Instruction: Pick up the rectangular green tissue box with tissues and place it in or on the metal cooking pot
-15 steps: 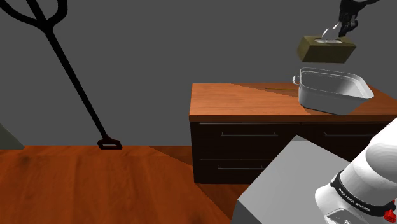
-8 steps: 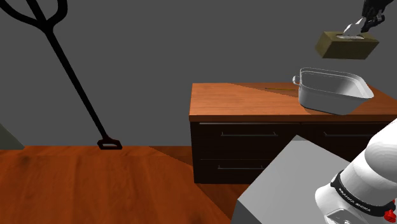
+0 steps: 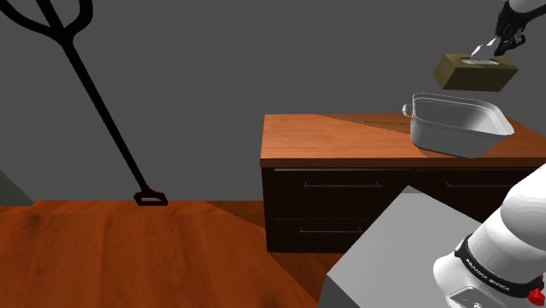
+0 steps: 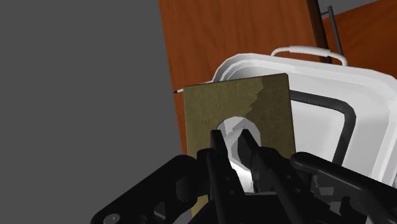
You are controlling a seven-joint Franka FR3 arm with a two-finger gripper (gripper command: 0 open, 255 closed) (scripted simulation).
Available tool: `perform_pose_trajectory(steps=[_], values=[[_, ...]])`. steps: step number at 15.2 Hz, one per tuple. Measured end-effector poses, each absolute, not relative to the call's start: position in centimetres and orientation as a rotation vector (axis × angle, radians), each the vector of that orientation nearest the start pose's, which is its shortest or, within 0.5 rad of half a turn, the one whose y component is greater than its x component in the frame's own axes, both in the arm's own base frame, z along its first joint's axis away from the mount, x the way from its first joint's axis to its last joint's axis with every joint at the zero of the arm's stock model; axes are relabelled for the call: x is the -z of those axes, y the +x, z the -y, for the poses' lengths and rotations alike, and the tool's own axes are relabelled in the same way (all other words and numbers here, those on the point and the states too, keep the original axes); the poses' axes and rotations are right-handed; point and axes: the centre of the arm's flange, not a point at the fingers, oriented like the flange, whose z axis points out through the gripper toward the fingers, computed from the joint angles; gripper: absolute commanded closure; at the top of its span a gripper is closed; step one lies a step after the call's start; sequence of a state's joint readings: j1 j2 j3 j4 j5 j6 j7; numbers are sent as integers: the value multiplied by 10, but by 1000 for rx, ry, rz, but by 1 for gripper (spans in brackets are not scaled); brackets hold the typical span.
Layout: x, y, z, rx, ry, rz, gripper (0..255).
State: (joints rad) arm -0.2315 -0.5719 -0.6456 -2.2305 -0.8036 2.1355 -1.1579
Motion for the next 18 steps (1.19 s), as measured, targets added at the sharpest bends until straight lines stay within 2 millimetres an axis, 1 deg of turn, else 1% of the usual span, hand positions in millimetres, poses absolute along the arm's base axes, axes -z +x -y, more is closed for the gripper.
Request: perform_pose_trajectory(steps=[15, 18], values=[[-504, 226, 401, 174, 2457, -756, 255], [-500, 226, 402, 174, 2457, -756, 255]])
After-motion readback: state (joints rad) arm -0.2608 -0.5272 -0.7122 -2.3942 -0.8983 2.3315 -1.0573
